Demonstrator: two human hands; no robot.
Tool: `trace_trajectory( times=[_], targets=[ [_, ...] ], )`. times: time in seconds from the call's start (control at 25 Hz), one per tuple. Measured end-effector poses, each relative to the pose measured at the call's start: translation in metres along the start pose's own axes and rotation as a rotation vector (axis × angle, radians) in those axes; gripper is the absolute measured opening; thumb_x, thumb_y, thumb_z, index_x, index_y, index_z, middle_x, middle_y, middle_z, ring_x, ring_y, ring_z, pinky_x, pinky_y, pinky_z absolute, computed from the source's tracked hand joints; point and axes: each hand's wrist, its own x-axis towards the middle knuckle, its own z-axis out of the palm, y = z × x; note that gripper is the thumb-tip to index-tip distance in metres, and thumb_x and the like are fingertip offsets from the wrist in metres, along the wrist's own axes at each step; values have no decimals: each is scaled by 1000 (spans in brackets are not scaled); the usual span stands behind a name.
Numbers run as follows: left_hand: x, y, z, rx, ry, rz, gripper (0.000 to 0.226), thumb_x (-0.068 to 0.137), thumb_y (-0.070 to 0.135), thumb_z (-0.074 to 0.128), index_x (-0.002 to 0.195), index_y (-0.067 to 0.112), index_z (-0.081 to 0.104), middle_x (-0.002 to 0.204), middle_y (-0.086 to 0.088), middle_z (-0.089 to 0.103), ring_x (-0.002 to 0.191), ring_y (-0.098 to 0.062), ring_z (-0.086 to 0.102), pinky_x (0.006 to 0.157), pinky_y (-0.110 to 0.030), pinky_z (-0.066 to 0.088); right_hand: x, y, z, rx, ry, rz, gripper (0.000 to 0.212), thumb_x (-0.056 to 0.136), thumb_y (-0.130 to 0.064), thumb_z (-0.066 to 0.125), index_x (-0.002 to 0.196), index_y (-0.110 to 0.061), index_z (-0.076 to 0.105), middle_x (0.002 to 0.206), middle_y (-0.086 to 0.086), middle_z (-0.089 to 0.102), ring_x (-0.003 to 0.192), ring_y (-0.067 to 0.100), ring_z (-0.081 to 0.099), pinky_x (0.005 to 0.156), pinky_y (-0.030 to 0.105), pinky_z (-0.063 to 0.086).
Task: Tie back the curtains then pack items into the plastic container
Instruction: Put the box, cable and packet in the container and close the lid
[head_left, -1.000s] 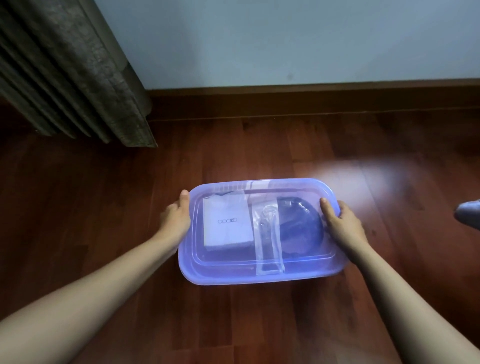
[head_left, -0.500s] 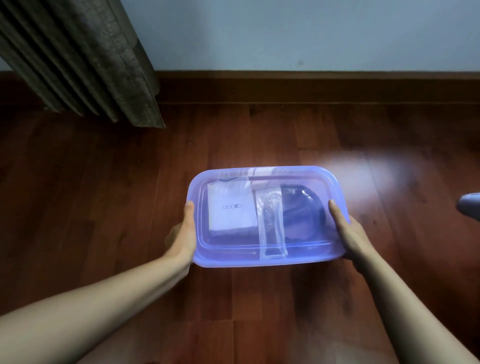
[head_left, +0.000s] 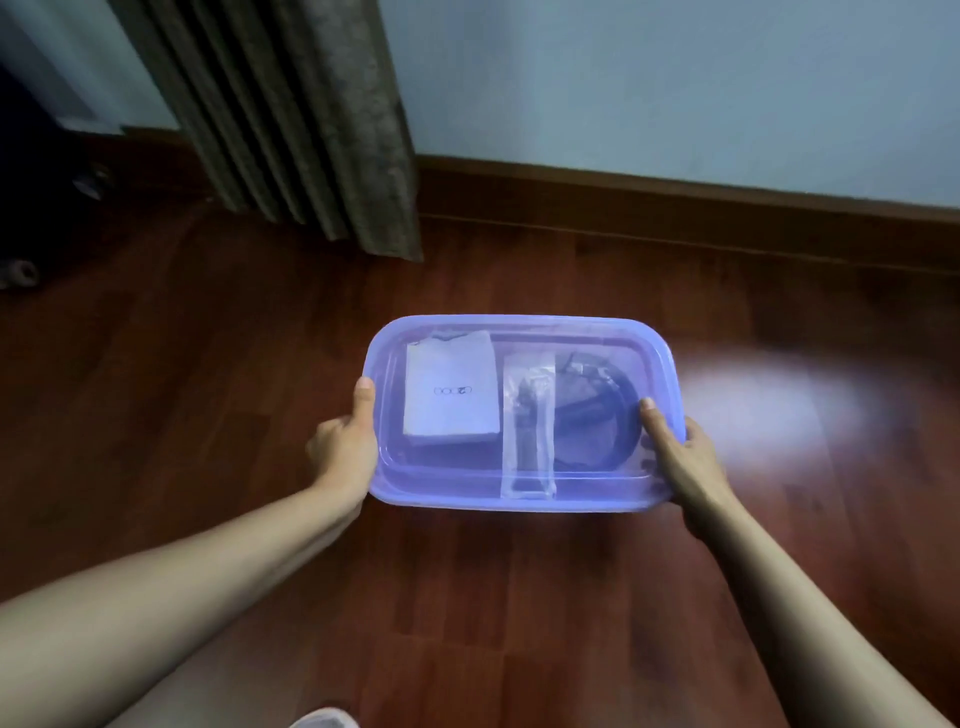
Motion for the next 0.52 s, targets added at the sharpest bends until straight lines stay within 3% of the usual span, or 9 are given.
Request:
trace_trajectory(
  times=[0.16, 0.24, 0.36, 0.44, 0.52],
  targets=[
    [61, -18, -78, -69, 166, -157, 75, 80, 74, 39, 93, 5, 66, 104, -17, 64, 97, -35, 62, 85, -38, 49, -6, -39, 87, 66, -391, -51, 32, 80, -41, 70, 105, -23, 63, 87, -5, 72, 73, 12, 67, 63, 36, 57],
    [87, -38, -126, -165, 195, -215, 86, 69, 83, 43, 98, 6, 68, 107, -17, 67, 95, -35, 64, 83, -40, 52, -14, -50, 139, 84, -483, -75, 26, 85, -34, 67, 105, -18, 63, 83, -4, 71, 67, 9, 66, 53, 26, 53],
    [101, -71, -188, -501, 231, -229, 72, 71, 78, 50, 100, 14, 67, 105, -13, 68, 98, -34, 65, 77, -40, 55, -23, -66, 224, 81, -547, -52, 34, 79, -43, 71, 99, -16, 64, 81, -1, 70, 64, 12, 66, 50, 24, 50],
    [104, -85, -205, -661, 166, -287, 67, 79, 68, 52, 124, 18, 54, 118, -10, 58, 105, -38, 61, 78, -41, 52, -25, -78, 277, 44, -542, -59, 48, 66, -58, 72, 95, -21, 66, 88, 0, 72, 76, 19, 70, 64, 37, 58],
    [111, -82, -203, -769, 35, -342, 70, 78, 64, 58, 133, 23, 45, 125, -10, 51, 105, -40, 60, 84, -44, 52, -20, -86, 319, -6, -542, -74, 58, 54, -69, 70, 92, -26, 65, 95, 3, 72, 87, 26, 70, 75, 48, 58]
  ],
)
